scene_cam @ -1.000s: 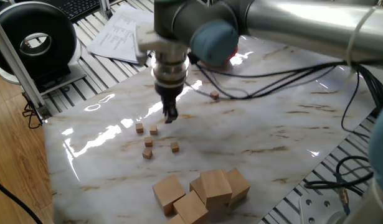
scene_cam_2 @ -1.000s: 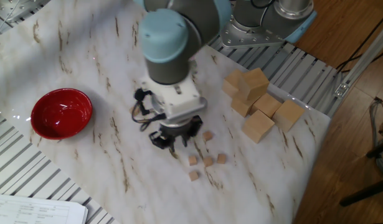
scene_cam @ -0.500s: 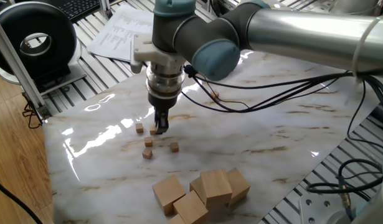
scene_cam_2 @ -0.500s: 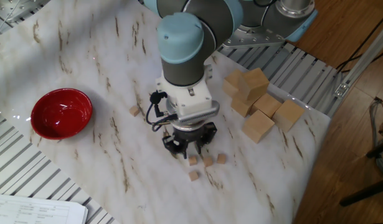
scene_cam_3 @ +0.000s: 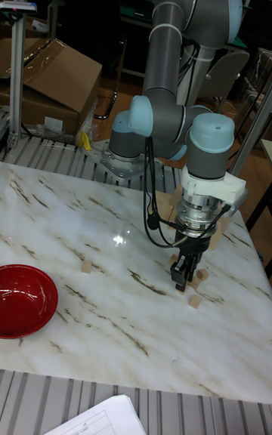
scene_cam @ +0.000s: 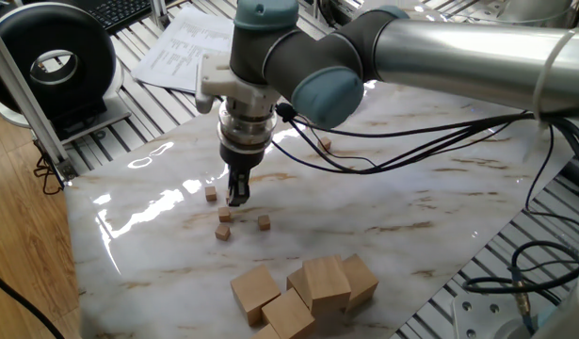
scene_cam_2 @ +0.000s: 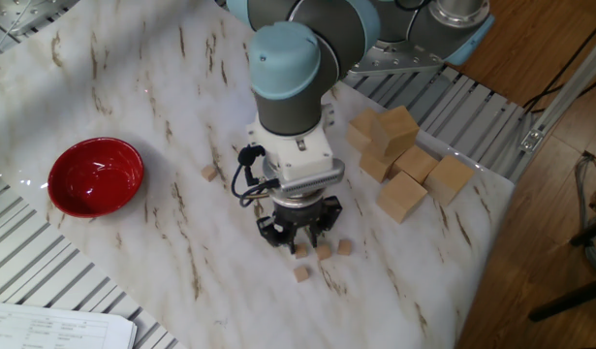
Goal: Stack the blocks into a pyramid shape
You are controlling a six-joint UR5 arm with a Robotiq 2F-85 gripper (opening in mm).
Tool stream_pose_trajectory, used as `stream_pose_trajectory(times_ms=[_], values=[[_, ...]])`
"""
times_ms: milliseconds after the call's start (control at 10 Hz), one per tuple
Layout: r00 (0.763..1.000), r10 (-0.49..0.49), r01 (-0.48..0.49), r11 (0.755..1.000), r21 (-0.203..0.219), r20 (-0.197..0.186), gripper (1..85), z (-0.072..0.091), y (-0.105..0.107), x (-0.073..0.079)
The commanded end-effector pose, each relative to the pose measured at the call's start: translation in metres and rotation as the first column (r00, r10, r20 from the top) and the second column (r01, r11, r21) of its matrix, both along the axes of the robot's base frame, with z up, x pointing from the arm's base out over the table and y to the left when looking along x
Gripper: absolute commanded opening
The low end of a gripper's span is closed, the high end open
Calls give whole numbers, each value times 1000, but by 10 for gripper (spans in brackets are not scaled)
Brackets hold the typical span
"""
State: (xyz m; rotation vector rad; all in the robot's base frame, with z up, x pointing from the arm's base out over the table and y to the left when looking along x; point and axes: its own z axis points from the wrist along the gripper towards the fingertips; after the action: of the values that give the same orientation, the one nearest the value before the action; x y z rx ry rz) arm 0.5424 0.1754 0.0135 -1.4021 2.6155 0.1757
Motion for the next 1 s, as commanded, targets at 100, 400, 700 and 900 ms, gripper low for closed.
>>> stream_pose_trajectory(times_ms=[100,400,700,900], values=[[1000,-1,0,1000,16,23,380,-4,5,11],[1000,-15,15,1000,15,26,303,-5,4,13],[999,-21,20,1000,15,32,280,-6,5,14],[999,-33,32,999,17,29,233,-6,5,13]])
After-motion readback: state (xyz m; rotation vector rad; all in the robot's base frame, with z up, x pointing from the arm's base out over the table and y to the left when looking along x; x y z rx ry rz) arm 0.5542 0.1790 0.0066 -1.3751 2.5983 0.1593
